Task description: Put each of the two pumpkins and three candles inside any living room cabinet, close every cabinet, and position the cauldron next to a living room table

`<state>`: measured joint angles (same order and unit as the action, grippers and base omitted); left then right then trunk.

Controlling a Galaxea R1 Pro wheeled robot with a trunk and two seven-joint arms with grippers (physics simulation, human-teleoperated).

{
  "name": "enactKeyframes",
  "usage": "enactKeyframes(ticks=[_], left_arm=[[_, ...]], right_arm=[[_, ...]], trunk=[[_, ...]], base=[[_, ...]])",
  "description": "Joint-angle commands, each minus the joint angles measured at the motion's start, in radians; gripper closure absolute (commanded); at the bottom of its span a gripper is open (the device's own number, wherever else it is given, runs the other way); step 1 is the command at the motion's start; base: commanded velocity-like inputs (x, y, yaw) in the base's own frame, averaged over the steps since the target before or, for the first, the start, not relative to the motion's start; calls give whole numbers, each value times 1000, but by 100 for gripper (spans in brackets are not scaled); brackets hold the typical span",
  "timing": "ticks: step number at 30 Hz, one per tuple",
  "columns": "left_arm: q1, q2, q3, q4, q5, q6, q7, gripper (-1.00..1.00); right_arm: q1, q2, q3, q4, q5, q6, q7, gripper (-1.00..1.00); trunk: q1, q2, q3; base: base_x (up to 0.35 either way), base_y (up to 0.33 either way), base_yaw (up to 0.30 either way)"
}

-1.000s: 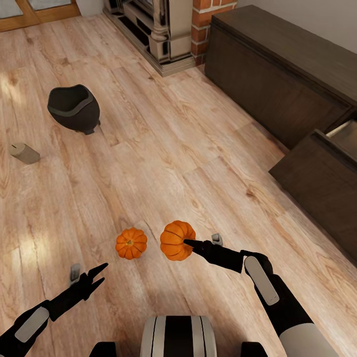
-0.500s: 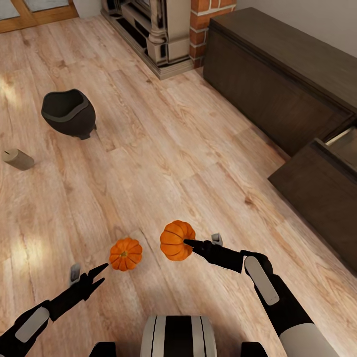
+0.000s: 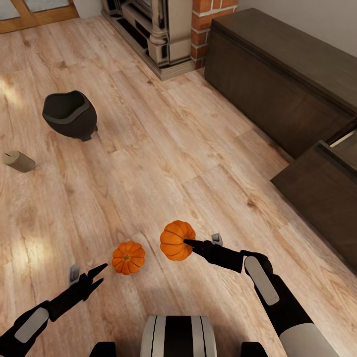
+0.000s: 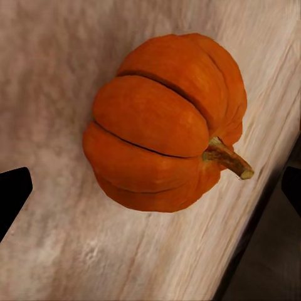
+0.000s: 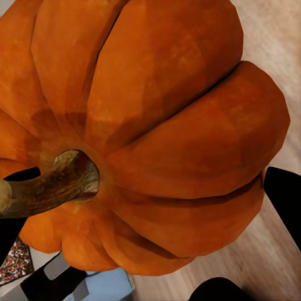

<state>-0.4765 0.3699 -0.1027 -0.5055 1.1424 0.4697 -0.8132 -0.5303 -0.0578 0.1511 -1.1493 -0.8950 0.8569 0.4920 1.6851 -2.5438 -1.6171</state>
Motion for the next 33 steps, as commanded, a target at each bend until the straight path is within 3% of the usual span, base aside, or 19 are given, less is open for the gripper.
enactKeyframes(ticks=[1, 7, 33], left_arm=[[0, 1, -4, 4, 11, 2, 3, -100], [-1, -5, -3, 19, 12, -21, 73, -100], [-1, -6, -3, 19, 10, -23, 79, -100]], right_arm=[[0, -1, 1, 0, 0, 2, 3, 100], [0, -1, 1, 0, -1, 2, 3, 100], [0, -2, 3, -1, 6, 1, 5, 100]], trunk=[[0, 0, -1], [0, 0, -1], [0, 0, -1]], base=[[0, 6, 0], [3, 1, 0], [50, -55, 0]])
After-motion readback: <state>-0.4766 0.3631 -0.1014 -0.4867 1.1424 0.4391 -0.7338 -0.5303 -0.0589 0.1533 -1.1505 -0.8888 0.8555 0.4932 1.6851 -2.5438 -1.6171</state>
